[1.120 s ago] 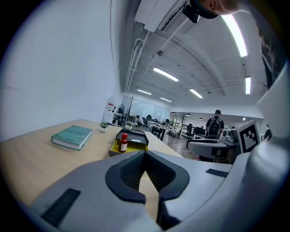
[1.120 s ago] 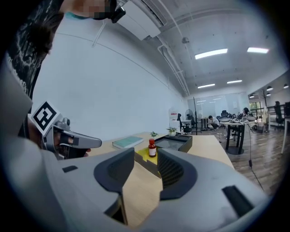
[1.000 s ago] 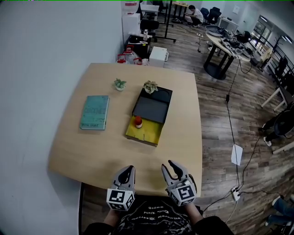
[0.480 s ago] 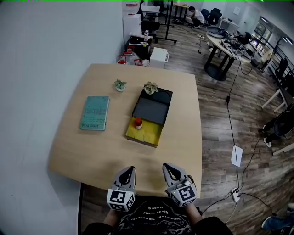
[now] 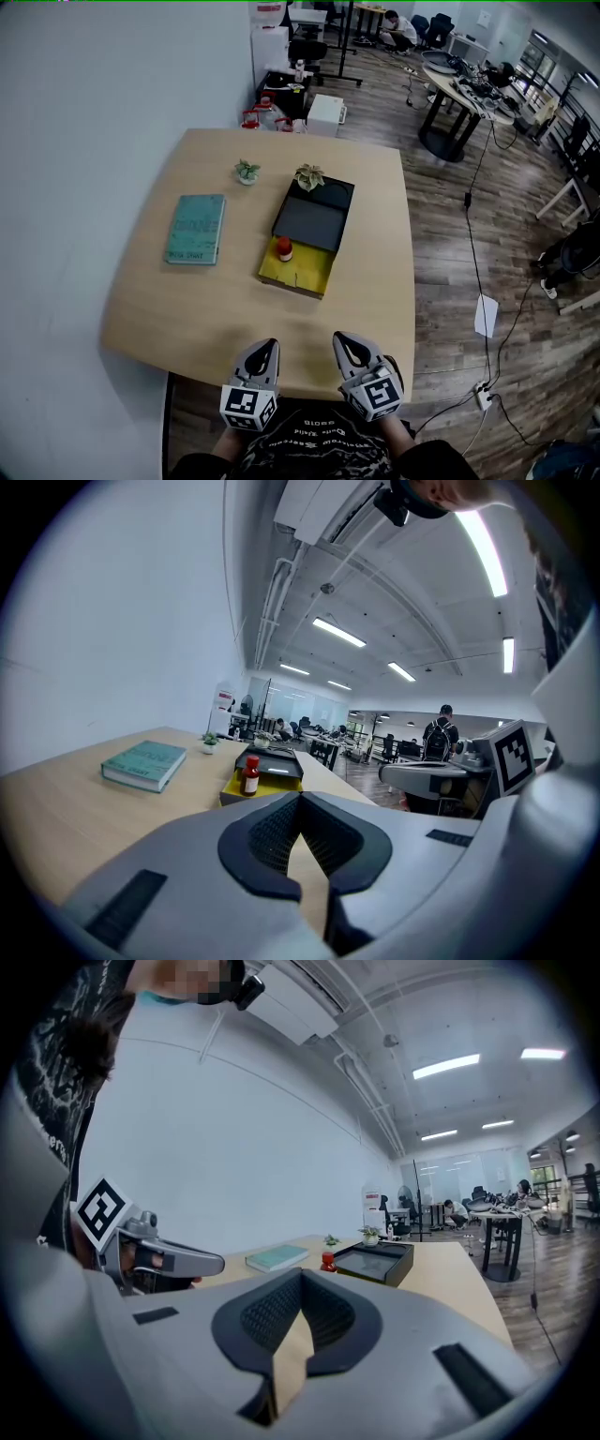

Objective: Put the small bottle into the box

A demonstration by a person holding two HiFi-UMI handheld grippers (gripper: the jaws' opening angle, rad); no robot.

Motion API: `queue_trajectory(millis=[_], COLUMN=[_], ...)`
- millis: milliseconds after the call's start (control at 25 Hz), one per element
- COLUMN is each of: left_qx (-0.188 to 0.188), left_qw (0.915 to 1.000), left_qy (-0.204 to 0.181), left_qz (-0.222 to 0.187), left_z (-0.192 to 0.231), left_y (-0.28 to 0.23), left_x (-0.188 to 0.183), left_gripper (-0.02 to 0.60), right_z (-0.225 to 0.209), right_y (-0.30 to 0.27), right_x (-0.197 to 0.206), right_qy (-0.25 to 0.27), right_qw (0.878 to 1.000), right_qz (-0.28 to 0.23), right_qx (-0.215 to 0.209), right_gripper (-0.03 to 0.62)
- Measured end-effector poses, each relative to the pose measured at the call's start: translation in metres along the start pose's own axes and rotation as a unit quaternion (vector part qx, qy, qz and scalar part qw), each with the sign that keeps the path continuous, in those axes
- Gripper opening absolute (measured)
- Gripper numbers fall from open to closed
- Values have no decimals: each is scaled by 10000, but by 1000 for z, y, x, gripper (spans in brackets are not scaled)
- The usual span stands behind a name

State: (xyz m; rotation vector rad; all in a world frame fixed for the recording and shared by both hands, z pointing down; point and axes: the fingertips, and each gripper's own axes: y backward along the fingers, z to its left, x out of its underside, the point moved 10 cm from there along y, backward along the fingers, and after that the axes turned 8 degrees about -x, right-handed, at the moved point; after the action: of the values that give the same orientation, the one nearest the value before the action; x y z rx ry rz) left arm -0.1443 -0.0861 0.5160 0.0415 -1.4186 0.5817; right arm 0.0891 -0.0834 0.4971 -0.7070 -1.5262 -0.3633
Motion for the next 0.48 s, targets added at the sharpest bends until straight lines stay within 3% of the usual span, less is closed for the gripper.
queue_trajectory(millis=[480], left_qx=[3], left_qw=[10000], left_qy=[-18], left_qz=[29], left_z=[0], left_y=[-1], left_x=[2], left_gripper=[4], right_z=[0], right_y=[-1], right_x=[6], right_qy=[49], right_qw=[9999], right_qz=[162], right_qx=[20], right_gripper=[2])
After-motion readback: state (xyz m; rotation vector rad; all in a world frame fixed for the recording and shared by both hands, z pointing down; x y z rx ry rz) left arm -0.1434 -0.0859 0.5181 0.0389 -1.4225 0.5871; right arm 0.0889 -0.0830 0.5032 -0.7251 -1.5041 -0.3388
